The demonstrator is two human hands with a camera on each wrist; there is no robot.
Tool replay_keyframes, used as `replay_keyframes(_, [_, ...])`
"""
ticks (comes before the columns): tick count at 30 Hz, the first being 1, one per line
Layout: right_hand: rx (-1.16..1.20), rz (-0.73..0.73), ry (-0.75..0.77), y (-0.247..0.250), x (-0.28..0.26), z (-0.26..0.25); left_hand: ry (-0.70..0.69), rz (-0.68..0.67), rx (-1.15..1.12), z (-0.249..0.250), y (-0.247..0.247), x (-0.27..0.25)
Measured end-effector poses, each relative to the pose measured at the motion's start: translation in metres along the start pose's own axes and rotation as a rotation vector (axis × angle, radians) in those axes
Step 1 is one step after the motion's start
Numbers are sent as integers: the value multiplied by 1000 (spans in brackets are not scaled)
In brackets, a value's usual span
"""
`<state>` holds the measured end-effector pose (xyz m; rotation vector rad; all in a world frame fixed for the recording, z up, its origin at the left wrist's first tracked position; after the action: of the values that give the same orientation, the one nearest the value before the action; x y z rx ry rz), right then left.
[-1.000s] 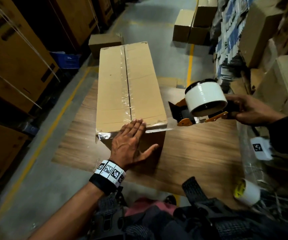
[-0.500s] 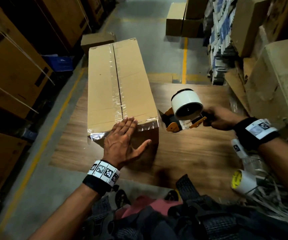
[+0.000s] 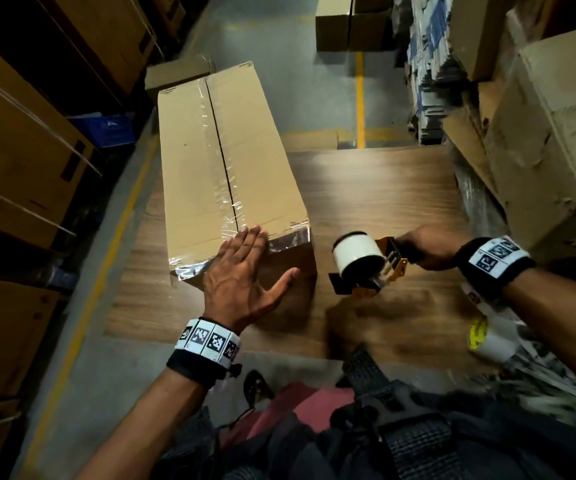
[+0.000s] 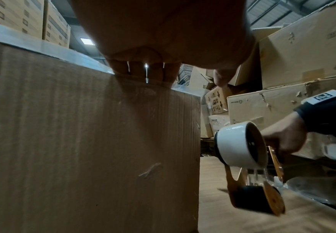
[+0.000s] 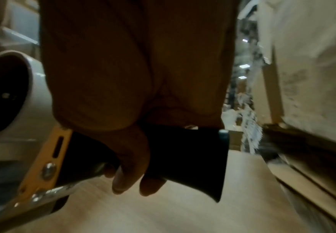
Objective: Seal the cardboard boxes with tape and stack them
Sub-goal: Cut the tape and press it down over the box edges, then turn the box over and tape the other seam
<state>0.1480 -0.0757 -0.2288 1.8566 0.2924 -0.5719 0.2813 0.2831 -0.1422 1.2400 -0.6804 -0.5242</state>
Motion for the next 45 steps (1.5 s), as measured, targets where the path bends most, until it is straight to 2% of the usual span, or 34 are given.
replay_keyframes(2, [155,-6,-17,-5,-14,-7,2,1,-13,0,0,1])
replay_keyframes(7, [716,19,-154,-28,-25,-12,7,-56,5,2,0,-1])
replay_keyframes(11, [958,70,-299,-60,-17,-12,1,-85,-23,6,-1,3])
replay_keyframes(17, [961,99,-533,-82,-13,-4,34,-158,-159,34,3,20])
replay_keyframes(21, [646,123,-510,-71,-16,0,3,-307,-334,61,14,33])
replay_keyframes(24, [477,188,-578,-69,-27,-6,14,-351,-492,70,18,40])
replay_keyframes(26, [382,296,-590,-68,-36,-15,17,-393,-581,68,19,44])
replay_keyframes(28, [380,492,-513,-59,-40,-27,14,-429,-667,61,22,47])
replay_keyframes(31, [592,805,-278,-29,-37,-56,-15,-399,-609,44,32,51])
replay_keyframes(33, [806,884,-146,-11,-27,-77,-29,-372,-567,31,39,53])
replay_keyframes(35, [976,908,-79,-2,-14,-97,-41,-343,-558,20,44,51])
replay_keyframes(37, [1050,981,-90,-3,-3,-113,-45,-317,-569,9,46,47])
replay_keyframes(39, [1023,1122,-153,-8,3,-125,-41,-277,-574,-2,47,38])
replay_keyframes(43, [1080,1278,-236,-19,17,-131,-32,-116,-530,-29,48,17])
replay_keyframes(45, [1099,1333,-243,-20,24,-133,-20,-125,-571,-44,41,12])
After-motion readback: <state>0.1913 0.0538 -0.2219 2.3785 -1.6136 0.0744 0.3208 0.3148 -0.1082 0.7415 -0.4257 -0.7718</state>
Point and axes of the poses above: each hand's wrist, its own x-axis towards the middle knuckle, its own y-axis out of the back of the hand, z = x × y, the point moved 3 cm from there along x, towards the middle knuckle, and after that the axes turned 1 degree about -z, right-handed, at the moved point
